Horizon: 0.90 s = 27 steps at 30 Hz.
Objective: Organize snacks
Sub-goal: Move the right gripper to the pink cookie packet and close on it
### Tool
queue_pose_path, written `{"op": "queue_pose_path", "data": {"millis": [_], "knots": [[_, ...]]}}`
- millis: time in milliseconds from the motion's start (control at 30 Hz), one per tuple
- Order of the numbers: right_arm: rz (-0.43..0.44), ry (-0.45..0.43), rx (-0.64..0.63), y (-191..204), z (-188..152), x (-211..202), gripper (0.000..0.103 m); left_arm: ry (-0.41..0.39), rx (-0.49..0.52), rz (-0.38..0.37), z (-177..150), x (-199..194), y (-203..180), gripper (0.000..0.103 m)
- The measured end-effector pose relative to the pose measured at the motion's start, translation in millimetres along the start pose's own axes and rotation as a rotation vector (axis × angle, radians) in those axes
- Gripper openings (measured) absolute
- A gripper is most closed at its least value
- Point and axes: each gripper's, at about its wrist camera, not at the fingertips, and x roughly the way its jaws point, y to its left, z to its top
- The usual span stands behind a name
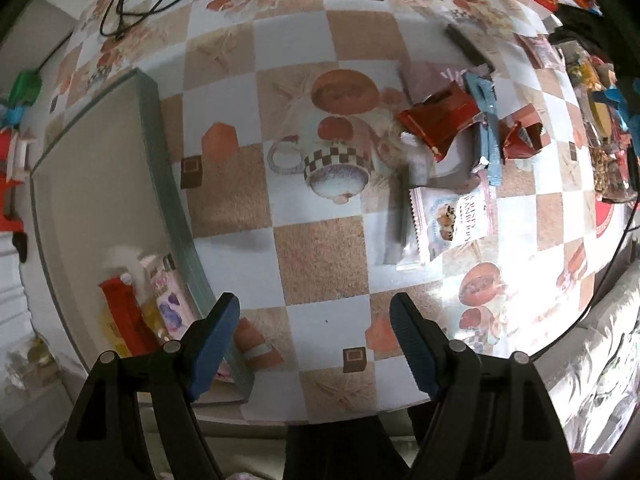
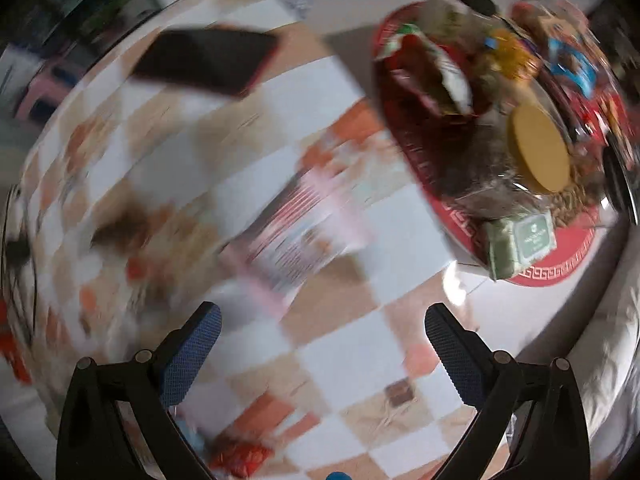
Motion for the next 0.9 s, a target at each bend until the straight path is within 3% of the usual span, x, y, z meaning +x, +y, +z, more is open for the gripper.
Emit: {"op": "queue_pose_path", "data": {"millis": [67, 133, 400, 433, 467, 533, 733, 900], "knots": [[0.004, -0.028, 0.037, -10, 15, 1, 0.102, 0.01, -0.013, 0.0, 0, 3, 1, 0.081], [0.066, -0.046, 0.039, -12, 31, 1, 0.102, 0.023, -0.023, 0.001, 0, 6, -1, 0.081], [0.157, 0.01, -0.035, 22, 57, 17, 0.101, 0.044, -0.041, 0.025, -6, 8, -2, 0.081], [0.16, 0.024, -0.04, 25, 59, 21, 0.09, 0.045, -0.042, 0.03, -6, 8, -2, 0.081], [0.157, 0.04, -0.05, 27, 60, 26, 0.072, 0.046, -0.042, 0.033, -5, 8, -4, 0.081], [0.143, 0.07, -0.067, 30, 58, 33, 0.05, 0.047, -0.04, 0.037, -4, 9, -5, 0.081], [0.174, 0.094, -0.121, 28, 32, 32, 0.045, 0.051, -0.02, 0.038, 4, 4, -11, 0.081], [0.192, 0.139, -0.226, 29, -30, 30, 0.045, 0.047, 0.016, 0.03, 7, 10, -19, 0.081]]}}
